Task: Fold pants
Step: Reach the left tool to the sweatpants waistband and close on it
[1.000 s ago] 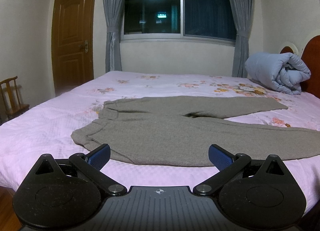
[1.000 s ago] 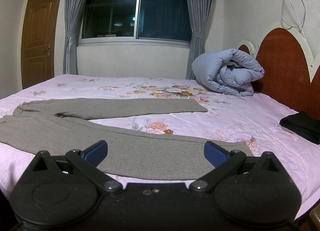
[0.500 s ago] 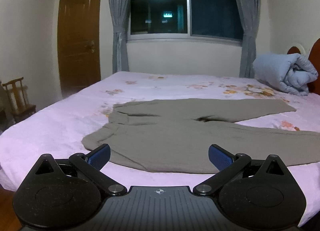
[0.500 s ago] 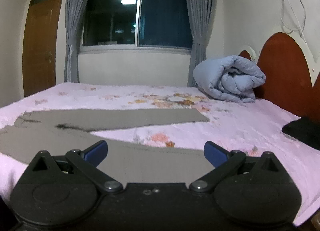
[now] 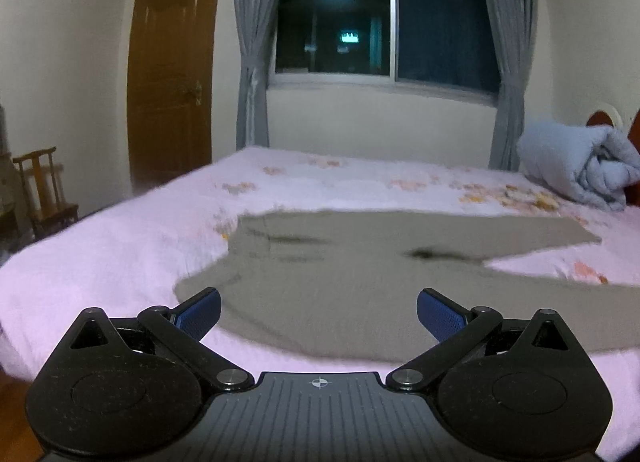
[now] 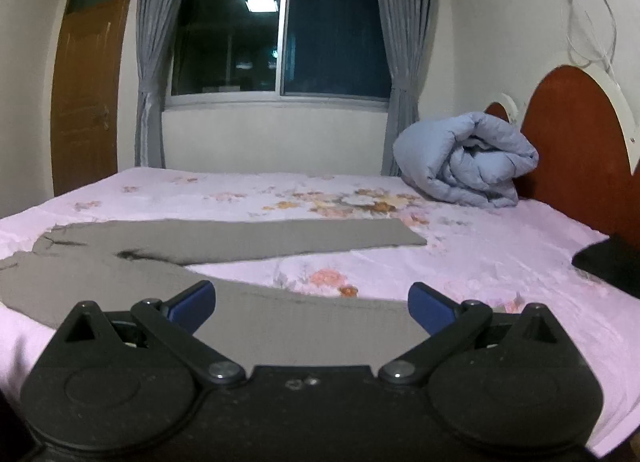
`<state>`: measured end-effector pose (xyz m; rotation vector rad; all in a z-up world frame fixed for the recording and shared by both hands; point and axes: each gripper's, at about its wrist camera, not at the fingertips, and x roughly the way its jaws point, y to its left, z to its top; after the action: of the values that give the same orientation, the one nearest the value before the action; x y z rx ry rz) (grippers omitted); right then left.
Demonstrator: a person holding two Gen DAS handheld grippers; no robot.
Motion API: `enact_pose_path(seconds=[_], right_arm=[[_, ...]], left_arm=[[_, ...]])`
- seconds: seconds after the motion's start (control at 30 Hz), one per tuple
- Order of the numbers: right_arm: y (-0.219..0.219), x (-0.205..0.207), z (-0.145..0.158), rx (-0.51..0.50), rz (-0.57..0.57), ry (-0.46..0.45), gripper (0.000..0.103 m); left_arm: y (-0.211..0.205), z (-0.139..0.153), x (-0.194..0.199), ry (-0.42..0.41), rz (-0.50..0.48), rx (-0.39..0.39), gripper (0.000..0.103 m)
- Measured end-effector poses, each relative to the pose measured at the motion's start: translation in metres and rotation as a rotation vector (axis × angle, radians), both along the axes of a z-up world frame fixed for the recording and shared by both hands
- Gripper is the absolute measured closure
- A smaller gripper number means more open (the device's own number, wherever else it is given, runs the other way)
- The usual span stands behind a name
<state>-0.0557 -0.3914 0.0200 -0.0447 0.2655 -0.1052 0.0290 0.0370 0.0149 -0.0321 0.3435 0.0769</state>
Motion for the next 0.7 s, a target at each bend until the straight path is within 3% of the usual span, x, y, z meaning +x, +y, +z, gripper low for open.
enact_pose_path(seconds=[0.2, 0.33, 0.7], right_arm=[[0.014, 0.059, 0.040, -0.021, 0.101, -0.024, 0.006], [0.024, 0.114, 0.058, -0.016, 0.142, -0.034, 0.006], [0.062, 0.255, 0.028, -0.042, 0.198, 0.108, 0.006]], left_arm=[[0.041, 0.030, 0.078, 0.012, 0.008, -0.011, 0.000], [0.068, 0.029, 0.140, 0.092, 0.063, 0.045, 0.000], [0.123, -0.014, 0.309, 0.227, 0.120, 0.025, 0.000]])
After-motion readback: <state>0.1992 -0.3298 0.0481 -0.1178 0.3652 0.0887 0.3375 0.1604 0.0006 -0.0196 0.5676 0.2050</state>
